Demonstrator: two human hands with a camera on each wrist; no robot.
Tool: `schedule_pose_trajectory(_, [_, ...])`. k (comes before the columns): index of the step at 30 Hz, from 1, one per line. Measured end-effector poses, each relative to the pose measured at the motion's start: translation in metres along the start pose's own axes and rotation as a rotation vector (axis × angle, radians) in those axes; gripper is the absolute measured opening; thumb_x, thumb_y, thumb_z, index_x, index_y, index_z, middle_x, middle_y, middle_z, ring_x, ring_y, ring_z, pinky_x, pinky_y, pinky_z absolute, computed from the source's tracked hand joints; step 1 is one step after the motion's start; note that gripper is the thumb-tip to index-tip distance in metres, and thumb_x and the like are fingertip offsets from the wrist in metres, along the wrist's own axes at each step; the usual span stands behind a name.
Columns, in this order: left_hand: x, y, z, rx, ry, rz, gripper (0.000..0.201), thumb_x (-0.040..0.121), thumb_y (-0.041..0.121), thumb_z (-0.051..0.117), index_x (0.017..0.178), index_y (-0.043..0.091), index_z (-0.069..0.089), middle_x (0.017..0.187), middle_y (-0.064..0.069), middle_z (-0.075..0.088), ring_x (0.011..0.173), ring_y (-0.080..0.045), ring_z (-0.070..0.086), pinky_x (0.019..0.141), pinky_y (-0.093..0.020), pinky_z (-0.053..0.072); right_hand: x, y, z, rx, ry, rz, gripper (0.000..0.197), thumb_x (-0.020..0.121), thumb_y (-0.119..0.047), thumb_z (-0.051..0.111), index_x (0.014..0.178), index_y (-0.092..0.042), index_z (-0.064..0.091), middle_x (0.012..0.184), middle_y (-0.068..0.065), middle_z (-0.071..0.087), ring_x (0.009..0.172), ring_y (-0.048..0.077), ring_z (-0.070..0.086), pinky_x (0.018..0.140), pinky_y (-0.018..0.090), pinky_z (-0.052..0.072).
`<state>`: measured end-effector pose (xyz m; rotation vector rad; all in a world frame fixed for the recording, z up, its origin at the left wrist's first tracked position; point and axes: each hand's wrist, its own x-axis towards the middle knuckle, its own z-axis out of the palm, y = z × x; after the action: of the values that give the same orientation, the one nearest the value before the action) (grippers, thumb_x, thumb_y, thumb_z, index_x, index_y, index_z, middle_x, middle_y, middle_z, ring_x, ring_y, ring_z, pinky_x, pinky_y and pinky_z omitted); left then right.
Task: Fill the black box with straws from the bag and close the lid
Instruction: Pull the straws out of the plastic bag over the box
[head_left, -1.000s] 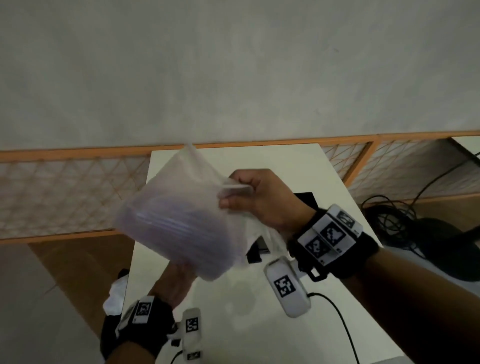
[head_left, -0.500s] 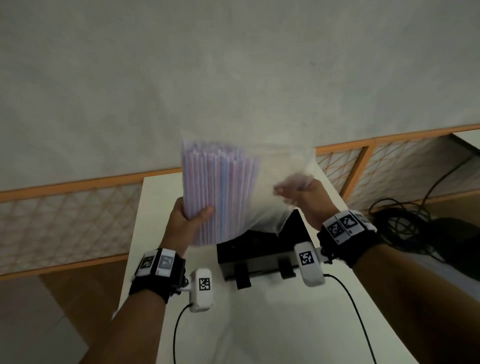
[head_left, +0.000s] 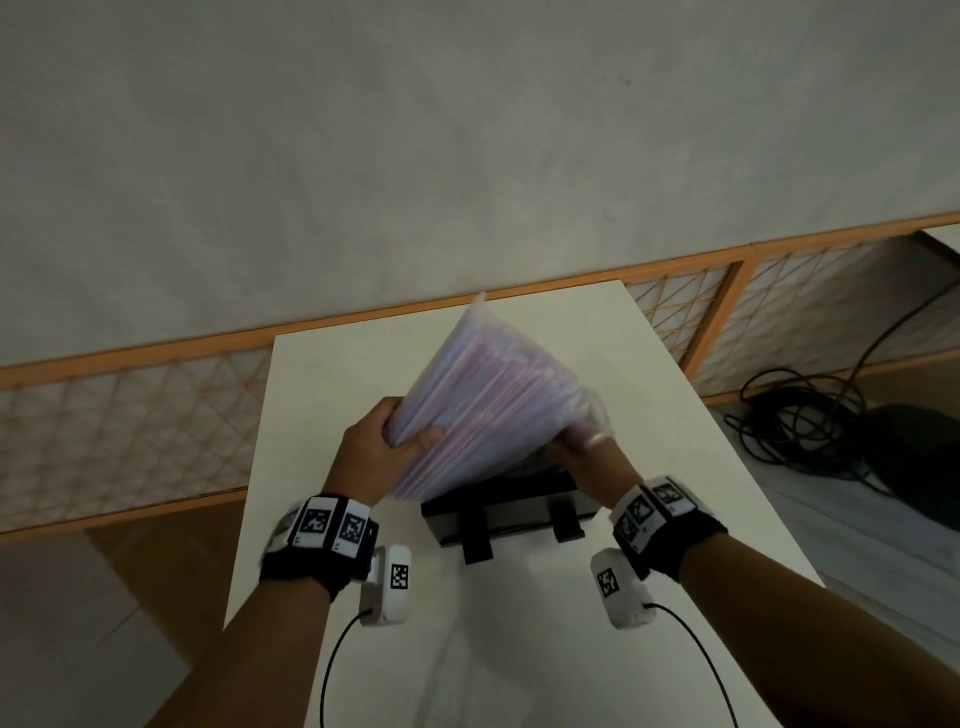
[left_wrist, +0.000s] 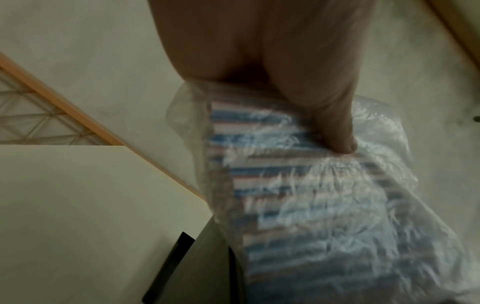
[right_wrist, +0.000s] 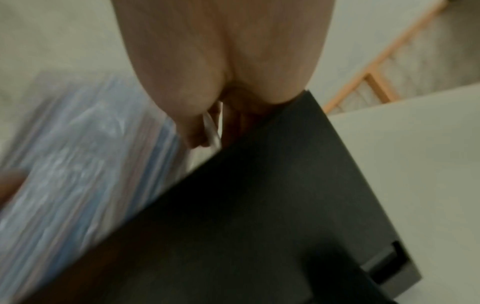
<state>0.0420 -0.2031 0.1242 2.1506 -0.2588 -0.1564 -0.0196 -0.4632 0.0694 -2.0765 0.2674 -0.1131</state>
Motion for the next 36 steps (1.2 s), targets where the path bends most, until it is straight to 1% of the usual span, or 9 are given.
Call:
schedule_pose_trajectory(4, [-0.001, -0.002, 0.004, 0.022, -0.225, -0.067, 0.049, 0.073, 0.049, 0.071, 0.113, 0.023, 0.057, 0.102, 0.006, 0.063, 0.088, -0.004, 0.060, 0.079, -0.025, 0.051, -0.009, 0.000, 0.012, -0.408, -0.121, 0.014, 0.028, 0.097, -0.023, 0.043, 0.109, -0.004, 0.059, 0.099, 0.023, 0.065, 0.090, 0.036, 0.062, 0.074, 0.038, 0.048])
schedule_pose_trajectory(7, [-0.004, -0.008, 0.000, -0.045, -0.345, -0.152, 0.063, 0.066, 0.064, 0.069, 0.119, 0.035, 0.052, 0.112, 0.011, 0.062, 0.095, 0.000, 0.058, 0.084, -0.022, 0.047, -0.017, -0.007, 0.009, -0.507, -0.199, 0.111, 0.035, 0.099, -0.025, 0.035, 0.120, -0.003, 0.053, 0.111, 0.018, 0.062, 0.102, 0.033, 0.059, 0.084, 0.037, 0.045])
schedule_pose_trajectory(10, [-0.010, -0.018, -0.005, -0.061, -0.356, -0.195, 0.082, 0.052, 0.078, 0.065, 0.122, 0.037, 0.052, 0.115, 0.010, 0.064, 0.100, -0.008, 0.062, 0.093, -0.033, 0.049, -0.025, -0.009, 0.012, -0.497, -0.227, 0.111, 0.035, 0.099, -0.028, 0.035, 0.119, -0.005, 0.053, 0.113, 0.016, 0.062, 0.103, 0.031, 0.059, 0.087, 0.036, 0.046])
schedule_pose_trajectory(18, [-0.051, -0.040, -0.036, -0.115, -0.385, -0.224, 0.072, 0.044, 0.085, 0.063, 0.105, 0.047, 0.053, 0.106, 0.019, 0.063, 0.095, 0.000, 0.062, 0.079, -0.018, 0.047, -0.072, -0.011, 0.040, -0.234, -0.209, -0.078, 0.026, 0.094, -0.030, 0.048, 0.107, -0.009, 0.056, 0.087, 0.013, 0.065, 0.077, 0.024, 0.062, 0.070, 0.039, 0.051])
schedule_pose_trajectory(20, [-0.053, -0.042, -0.039, -0.089, -0.363, -0.201, 0.076, 0.043, 0.085, 0.062, 0.107, 0.045, 0.055, 0.107, 0.016, 0.065, 0.095, -0.003, 0.063, 0.083, -0.023, 0.049, -0.071, -0.013, 0.038, -0.154, -0.168, -0.032, 0.015, 0.090, -0.024, 0.057, 0.095, -0.010, 0.061, 0.080, 0.006, 0.064, 0.070, 0.009, 0.061, 0.067, 0.027, 0.052])
schedule_pose_trajectory(22, [-0.051, -0.036, -0.042, -0.075, -0.302, -0.163, 0.063, 0.056, 0.075, 0.067, 0.108, 0.041, 0.057, 0.105, 0.015, 0.066, 0.094, -0.003, 0.064, 0.084, -0.025, 0.050, -0.069, -0.011, 0.031, -0.052, -0.101, 0.112, 0.016, 0.082, -0.018, 0.068, 0.083, -0.003, 0.066, 0.074, 0.007, 0.067, 0.063, 0.008, 0.061, 0.062, 0.025, 0.051])
schedule_pose_trajectory(27, [-0.049, -0.014, -0.048, -0.060, -0.200, -0.025, 0.032, 0.069, 0.051, 0.068, 0.099, 0.041, 0.060, 0.097, 0.017, 0.067, 0.084, 0.004, 0.065, 0.072, -0.016, 0.051, -0.072, -0.012, 0.005, 0.353, -0.087, 0.157, 0.010, 0.079, 0.000, 0.069, 0.089, 0.004, 0.069, 0.083, 0.017, 0.071, 0.075, 0.025, 0.069, 0.073, 0.042, 0.057])
schedule_pose_trajectory(33, [-0.054, -0.011, -0.048, -0.167, -0.152, 0.008, 0.029, 0.069, 0.041, 0.075, 0.095, 0.037, 0.062, 0.082, 0.026, 0.070, 0.080, 0.010, 0.065, 0.067, -0.007, 0.050, -0.080, -0.014, -0.012, 0.458, -0.153, 0.118, 0.015, 0.078, 0.001, 0.069, 0.088, 0.012, 0.064, 0.078, 0.021, 0.065, 0.075, 0.028, 0.060, 0.069, 0.037, 0.052])
schedule_pose_trajectory(36, [-0.056, -0.012, -0.053, -0.202, -0.087, 0.030, 0.034, 0.061, 0.055, 0.074, 0.090, 0.040, 0.062, 0.082, 0.035, 0.067, 0.079, 0.010, 0.065, 0.064, -0.006, 0.050, -0.082, -0.018, -0.022, 0.543, -0.144, 0.167, 0.023, 0.072, -0.007, 0.077, 0.092, 0.000, 0.068, 0.083, 0.011, 0.070, 0.083, 0.025, 0.064, 0.074, 0.034, 0.054])
